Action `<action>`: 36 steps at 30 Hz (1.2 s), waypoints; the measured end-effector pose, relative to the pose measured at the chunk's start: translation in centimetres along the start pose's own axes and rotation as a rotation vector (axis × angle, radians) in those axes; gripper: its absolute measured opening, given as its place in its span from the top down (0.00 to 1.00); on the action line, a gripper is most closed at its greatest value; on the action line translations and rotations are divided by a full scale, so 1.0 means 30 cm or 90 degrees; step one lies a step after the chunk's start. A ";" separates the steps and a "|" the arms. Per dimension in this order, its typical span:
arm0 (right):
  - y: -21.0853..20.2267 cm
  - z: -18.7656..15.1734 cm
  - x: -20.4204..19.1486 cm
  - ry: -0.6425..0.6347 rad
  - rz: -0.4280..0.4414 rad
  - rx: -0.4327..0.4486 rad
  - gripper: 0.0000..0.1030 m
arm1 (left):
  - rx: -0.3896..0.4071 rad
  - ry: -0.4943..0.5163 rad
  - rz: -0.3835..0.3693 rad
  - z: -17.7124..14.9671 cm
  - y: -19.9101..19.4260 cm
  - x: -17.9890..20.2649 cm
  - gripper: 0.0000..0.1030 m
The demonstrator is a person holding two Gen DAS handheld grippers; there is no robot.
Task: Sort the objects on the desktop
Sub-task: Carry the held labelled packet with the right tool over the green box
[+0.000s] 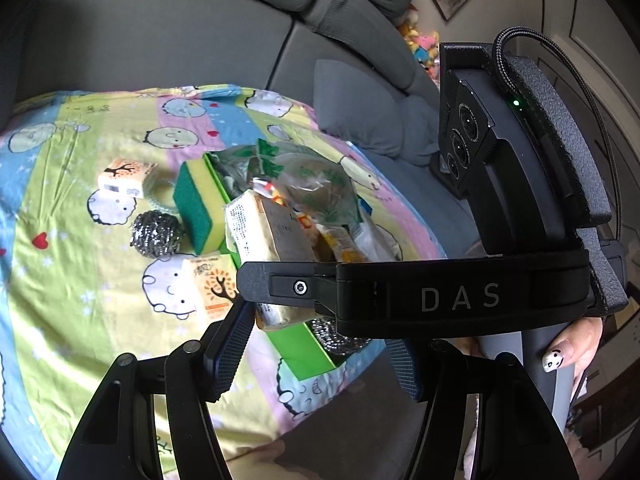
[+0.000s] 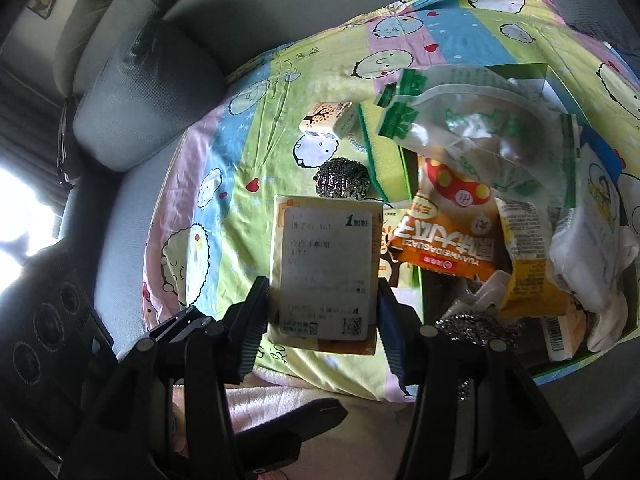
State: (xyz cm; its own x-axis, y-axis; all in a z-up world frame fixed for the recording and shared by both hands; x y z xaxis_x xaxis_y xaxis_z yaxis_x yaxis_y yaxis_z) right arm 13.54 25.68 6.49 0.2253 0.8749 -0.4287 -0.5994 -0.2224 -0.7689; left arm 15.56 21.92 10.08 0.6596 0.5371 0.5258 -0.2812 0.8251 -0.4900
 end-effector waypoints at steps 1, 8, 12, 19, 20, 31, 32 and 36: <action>-0.008 0.001 0.007 0.003 0.000 0.004 0.49 | 0.001 0.006 0.002 0.002 0.003 0.010 0.38; -0.074 0.019 0.064 0.017 -0.013 0.028 0.49 | -0.012 0.033 -0.018 0.020 0.049 0.097 0.38; -0.117 0.039 0.114 0.028 -0.022 0.043 0.49 | -0.018 0.041 -0.041 0.037 0.092 0.155 0.38; -0.160 0.065 0.200 0.052 -0.033 0.058 0.49 | -0.037 0.063 -0.051 0.045 0.164 0.215 0.38; -0.165 0.067 0.211 0.054 -0.033 0.058 0.49 | -0.038 0.066 -0.053 0.044 0.171 0.218 0.38; -0.152 0.047 0.294 0.063 -0.048 0.058 0.49 | -0.068 0.073 -0.060 0.012 0.249 0.215 0.38; -0.149 0.047 0.297 0.062 -0.050 0.059 0.49 | -0.070 0.074 -0.058 0.010 0.253 0.212 0.38; -0.132 0.045 0.309 0.061 -0.055 0.058 0.49 | -0.075 0.076 -0.049 0.001 0.266 0.200 0.38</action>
State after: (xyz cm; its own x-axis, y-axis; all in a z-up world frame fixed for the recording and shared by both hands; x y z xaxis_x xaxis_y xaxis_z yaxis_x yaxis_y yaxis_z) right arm 16.97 35.25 6.18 0.3489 0.8428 -0.4098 -0.6405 -0.1047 -0.7607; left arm 17.25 31.73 9.36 0.7562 0.4420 0.4825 -0.1468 0.8332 -0.5332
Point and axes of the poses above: each gripper's, at about its wrist camera, not at the fingertips, and y roughly the way its jaws point, x to its right, z to its top, the point moved 7 cm from there along y, roughly the way its jaws point, and after that the axes turned 10 degrees about x, right-handed, at the moved point
